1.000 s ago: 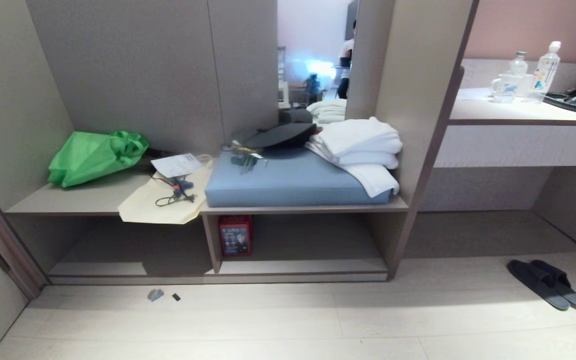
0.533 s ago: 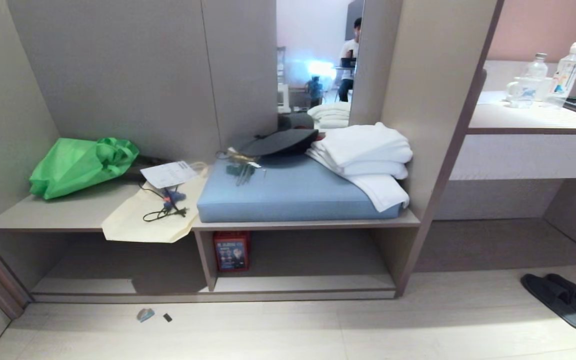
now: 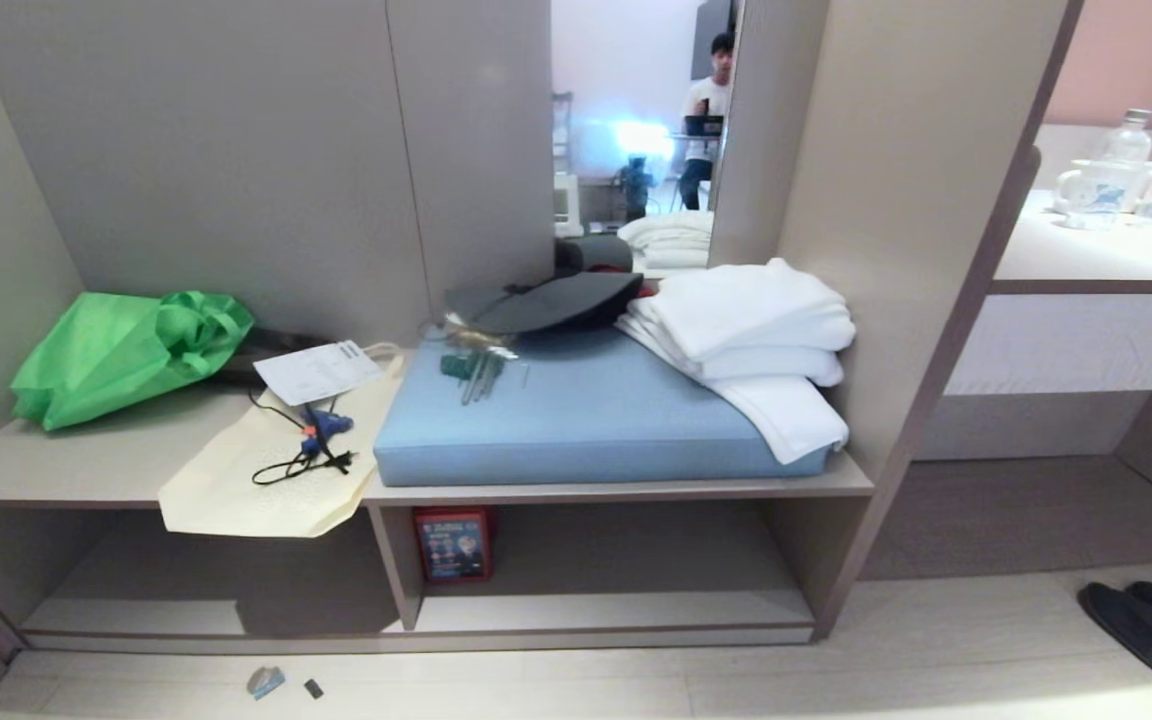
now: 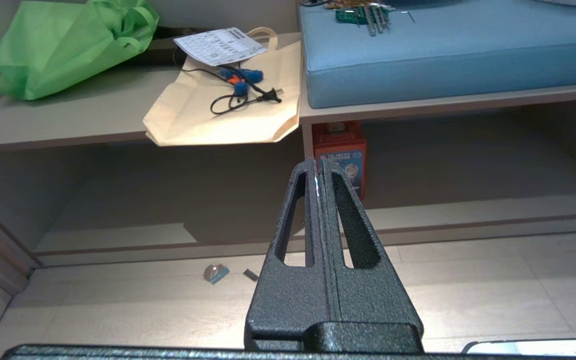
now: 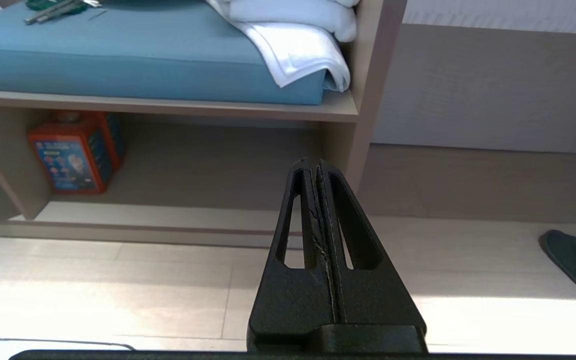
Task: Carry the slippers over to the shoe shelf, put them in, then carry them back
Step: Pick up the slippers on the floor
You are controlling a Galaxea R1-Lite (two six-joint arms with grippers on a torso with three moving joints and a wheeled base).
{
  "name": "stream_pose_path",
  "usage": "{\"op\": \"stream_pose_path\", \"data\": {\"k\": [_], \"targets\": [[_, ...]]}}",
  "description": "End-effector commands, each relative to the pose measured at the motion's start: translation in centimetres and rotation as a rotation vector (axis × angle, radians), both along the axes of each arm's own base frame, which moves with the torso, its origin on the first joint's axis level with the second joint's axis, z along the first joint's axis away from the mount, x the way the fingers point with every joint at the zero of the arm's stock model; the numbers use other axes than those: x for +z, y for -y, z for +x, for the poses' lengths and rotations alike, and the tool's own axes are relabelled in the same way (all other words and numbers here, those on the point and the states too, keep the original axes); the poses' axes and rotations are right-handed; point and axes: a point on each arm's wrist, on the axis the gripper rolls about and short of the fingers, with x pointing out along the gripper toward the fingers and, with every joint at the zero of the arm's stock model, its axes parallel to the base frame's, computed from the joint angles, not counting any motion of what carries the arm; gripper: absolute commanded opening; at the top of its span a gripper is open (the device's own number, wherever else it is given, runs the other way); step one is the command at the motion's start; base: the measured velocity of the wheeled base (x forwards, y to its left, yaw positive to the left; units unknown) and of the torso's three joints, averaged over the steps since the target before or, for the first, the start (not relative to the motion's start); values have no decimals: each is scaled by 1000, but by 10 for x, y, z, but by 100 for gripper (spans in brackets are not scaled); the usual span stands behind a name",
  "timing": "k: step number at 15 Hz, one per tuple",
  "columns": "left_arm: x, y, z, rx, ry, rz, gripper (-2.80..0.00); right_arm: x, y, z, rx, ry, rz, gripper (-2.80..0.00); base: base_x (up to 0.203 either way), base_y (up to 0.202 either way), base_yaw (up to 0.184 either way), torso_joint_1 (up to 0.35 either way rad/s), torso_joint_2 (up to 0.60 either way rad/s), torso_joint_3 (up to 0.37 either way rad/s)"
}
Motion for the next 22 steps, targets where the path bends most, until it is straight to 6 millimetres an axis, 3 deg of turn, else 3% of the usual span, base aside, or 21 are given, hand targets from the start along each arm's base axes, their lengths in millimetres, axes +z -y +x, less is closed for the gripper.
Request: {"op": "stream_pose_path", "data": {"k": [1, 15, 22], "targets": [[0, 0, 0, 1, 1, -3, -280, 0, 0, 0, 0, -1, -1, -280, 126, 0, -4, 4, 1, 2], [0, 0, 0, 2, 0, -14, -280, 0, 0, 0, 1, -1, -1, -280, 0, 0, 0, 0, 0, 0], [0, 0, 0, 2, -1, -11, -280, 0, 0, 0, 0, -1, -1, -280, 1, -166, 1, 3, 3, 2]]}}
